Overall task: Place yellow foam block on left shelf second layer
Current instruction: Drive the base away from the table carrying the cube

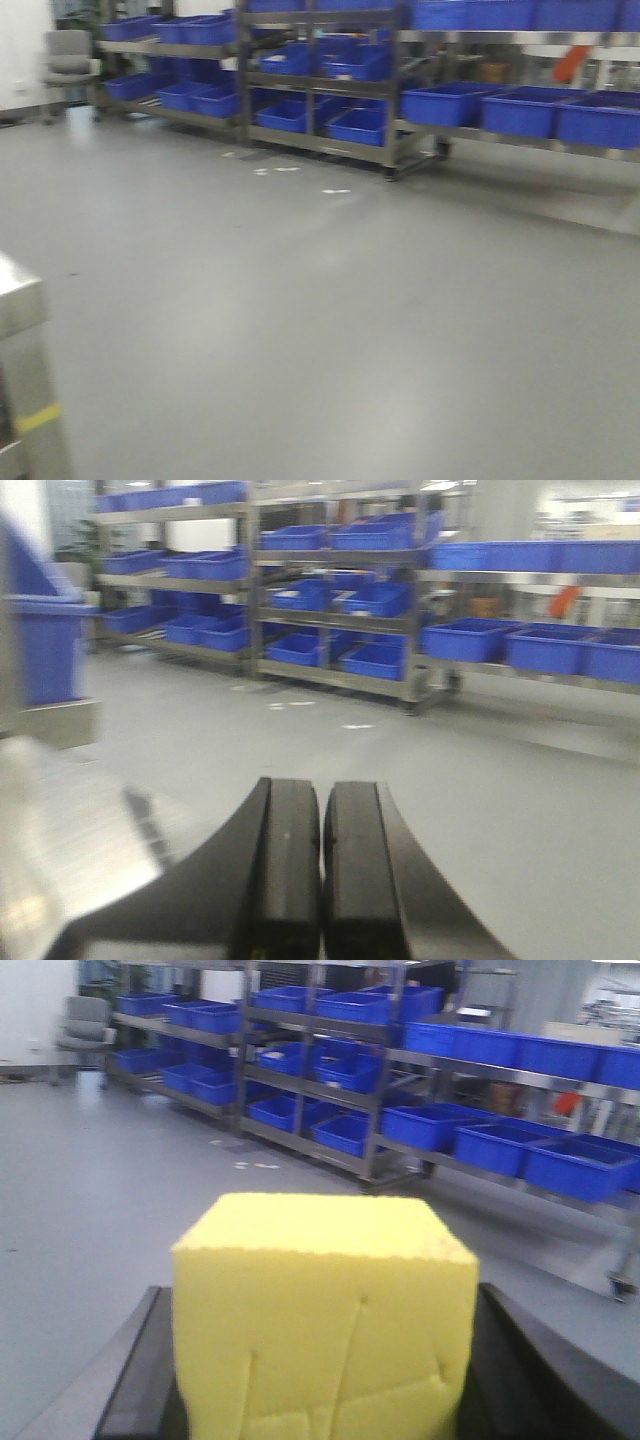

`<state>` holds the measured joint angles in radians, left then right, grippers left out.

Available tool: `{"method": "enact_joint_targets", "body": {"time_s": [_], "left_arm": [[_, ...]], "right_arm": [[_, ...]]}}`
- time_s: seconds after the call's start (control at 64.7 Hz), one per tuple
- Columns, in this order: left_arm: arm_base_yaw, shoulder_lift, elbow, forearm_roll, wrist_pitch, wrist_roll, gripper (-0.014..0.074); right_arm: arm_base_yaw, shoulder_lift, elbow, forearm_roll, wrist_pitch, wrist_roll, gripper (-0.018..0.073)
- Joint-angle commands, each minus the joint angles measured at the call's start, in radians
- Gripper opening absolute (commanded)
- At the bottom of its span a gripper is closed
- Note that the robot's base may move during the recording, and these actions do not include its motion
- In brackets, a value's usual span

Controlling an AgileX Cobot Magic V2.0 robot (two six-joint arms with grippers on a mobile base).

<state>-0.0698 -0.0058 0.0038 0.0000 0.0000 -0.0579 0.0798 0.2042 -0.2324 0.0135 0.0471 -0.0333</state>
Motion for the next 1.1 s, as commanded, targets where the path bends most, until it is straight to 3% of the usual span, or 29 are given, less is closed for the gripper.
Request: {"method": "enact_joint_targets", "body": {"time_s": [0.0, 1.082], "left_arm": [[-0.003, -0.021, 0.027, -0.006, -0.080, -0.003, 0.0124], [-0.003, -0.021, 0.027, -0.006, -0.080, -0.003, 0.0124]], "right_arm": [[-0.005, 0.011, -0.028, 0.003, -0.089, -0.007, 0.0468], [-0.005, 0.011, -0.027, 0.003, -0.088, -0.007, 0.0468]]}}
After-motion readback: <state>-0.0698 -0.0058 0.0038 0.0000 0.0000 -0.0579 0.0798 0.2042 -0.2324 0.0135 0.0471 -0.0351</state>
